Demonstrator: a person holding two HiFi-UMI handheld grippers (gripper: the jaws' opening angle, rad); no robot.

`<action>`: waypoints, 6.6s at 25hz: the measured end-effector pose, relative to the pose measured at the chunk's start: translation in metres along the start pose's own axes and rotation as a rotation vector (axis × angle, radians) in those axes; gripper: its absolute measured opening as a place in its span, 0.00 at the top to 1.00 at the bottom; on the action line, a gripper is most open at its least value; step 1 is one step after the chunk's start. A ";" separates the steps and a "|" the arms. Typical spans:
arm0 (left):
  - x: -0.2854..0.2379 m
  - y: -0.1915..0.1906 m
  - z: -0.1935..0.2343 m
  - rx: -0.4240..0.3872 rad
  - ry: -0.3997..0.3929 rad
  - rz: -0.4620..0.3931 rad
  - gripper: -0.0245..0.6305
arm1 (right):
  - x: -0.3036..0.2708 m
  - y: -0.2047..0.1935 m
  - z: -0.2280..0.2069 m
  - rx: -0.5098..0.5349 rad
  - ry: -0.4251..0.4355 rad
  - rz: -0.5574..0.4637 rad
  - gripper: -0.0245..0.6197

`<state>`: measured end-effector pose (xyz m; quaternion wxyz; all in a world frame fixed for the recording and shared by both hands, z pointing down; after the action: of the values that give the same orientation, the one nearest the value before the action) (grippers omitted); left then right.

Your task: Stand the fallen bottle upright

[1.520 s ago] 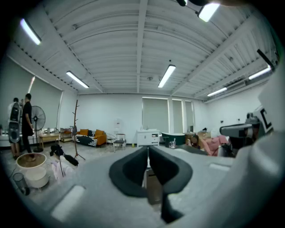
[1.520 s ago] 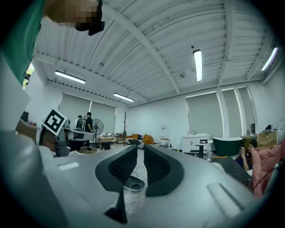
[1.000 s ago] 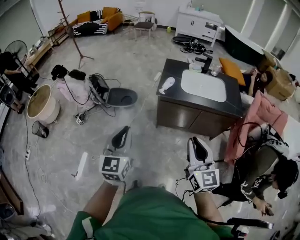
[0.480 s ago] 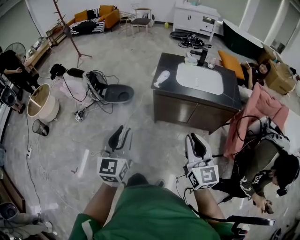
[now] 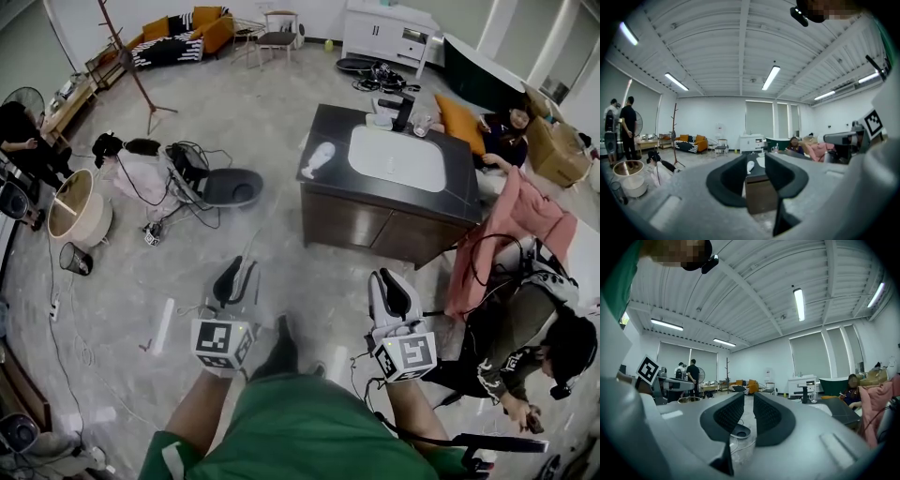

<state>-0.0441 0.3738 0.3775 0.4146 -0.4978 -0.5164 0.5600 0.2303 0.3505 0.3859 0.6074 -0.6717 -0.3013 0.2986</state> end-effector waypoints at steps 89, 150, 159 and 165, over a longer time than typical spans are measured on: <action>-0.479 -0.096 0.154 0.047 -0.035 0.357 0.79 | -0.522 -0.181 -0.199 0.066 0.356 0.513 0.88; -0.501 -0.076 0.182 0.054 -0.149 0.333 0.82 | -0.561 -0.197 -0.187 -0.248 0.313 0.593 0.90; -0.512 -0.061 0.185 0.066 -0.150 0.321 0.82 | -0.566 -0.165 -0.215 -0.551 0.251 0.498 0.90; -0.525 -0.048 0.188 0.050 -0.147 0.292 0.82 | -0.568 -0.150 -0.240 -0.712 0.197 0.428 0.89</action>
<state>-0.1473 -0.1647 0.4872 0.3021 -0.5148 -0.4532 0.6621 0.0444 -0.2260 0.5748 0.2878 -0.9122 -0.1801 0.2296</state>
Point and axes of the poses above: the fingertips, and each gripper's own axes: x backward along the fingers, z to its left, y out of its top, the point moved 5 cm from there along x, backward along the fingers, and after that the axes turned 4 degrees about y, right-handed, at the moved point
